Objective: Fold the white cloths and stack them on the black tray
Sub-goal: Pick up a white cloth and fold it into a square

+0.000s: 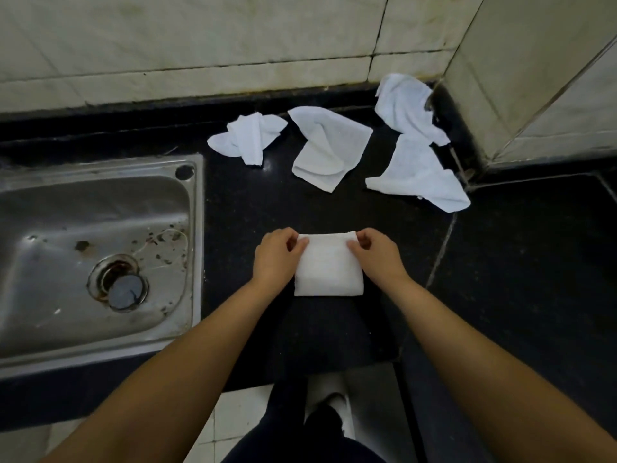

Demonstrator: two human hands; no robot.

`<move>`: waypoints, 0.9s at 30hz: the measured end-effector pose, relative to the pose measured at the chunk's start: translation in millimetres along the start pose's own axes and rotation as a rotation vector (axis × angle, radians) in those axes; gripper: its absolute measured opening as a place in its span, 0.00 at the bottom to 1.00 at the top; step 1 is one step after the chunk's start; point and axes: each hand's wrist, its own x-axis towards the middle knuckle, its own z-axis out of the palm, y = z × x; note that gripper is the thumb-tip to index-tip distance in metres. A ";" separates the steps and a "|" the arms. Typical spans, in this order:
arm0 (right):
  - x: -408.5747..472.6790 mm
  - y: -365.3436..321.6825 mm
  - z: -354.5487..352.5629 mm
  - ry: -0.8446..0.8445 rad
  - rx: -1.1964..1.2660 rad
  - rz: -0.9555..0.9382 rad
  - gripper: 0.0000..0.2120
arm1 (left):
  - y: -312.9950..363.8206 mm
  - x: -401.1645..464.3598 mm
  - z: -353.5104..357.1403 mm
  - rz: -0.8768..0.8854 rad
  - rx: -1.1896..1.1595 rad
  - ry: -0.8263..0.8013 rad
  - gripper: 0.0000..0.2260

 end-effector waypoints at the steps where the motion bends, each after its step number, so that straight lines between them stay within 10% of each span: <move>1: 5.0 -1.0 3.4 0.013 -0.065 0.015 0.09 | -0.9 6.3 3.0 0.011 0.065 0.006 0.09; 16: -7.5 -16.4 22.0 -0.043 -0.668 0.095 0.19 | -4.8 -19.7 20.1 -0.152 0.431 0.012 0.16; 27: -63.2 -4.3 -39.6 -0.119 0.662 0.246 0.17 | 32.8 -68.4 -10.0 -0.096 -0.591 -0.021 0.03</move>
